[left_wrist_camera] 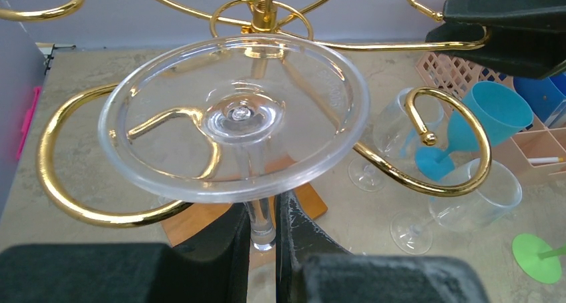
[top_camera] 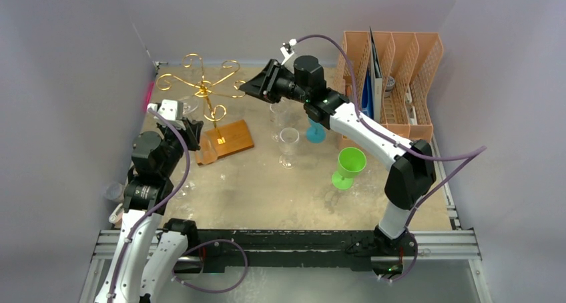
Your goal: Place the wine glass upside down on the wine glass rack
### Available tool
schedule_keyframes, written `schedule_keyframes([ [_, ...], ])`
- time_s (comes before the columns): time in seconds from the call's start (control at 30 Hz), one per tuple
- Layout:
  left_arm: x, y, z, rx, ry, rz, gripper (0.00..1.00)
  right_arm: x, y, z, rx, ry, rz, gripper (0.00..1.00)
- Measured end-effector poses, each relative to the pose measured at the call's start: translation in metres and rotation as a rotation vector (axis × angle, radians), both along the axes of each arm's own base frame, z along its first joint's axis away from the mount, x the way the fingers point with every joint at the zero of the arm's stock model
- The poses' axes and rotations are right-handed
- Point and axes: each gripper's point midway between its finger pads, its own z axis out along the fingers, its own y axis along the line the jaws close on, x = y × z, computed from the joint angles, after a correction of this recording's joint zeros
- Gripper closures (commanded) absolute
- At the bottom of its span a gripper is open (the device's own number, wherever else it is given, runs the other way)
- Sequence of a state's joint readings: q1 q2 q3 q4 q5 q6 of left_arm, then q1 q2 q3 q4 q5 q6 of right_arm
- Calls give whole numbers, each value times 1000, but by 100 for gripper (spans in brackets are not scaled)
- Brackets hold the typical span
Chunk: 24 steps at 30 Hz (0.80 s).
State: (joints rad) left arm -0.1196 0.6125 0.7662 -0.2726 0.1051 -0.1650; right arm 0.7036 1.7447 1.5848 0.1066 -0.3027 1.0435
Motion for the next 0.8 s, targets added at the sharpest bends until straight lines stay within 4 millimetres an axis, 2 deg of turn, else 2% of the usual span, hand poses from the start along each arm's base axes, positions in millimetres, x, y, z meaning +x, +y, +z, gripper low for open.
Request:
schedule_keyframes([
  [0.17,3,-1,-3,1,13,-4,100,4,7,13,58,-23,47,97],
  [0.2,3,-1,-4,2,17,-4,100,5,7,14,62,-20,47,100],
  [0.43,5,-3,-9,2,34,-12,100,13,3,13,35,-13,19,100],
  [0.8,4,5,-3,8,34,32,100,22,-10,12,-52,-56,-59,100],
])
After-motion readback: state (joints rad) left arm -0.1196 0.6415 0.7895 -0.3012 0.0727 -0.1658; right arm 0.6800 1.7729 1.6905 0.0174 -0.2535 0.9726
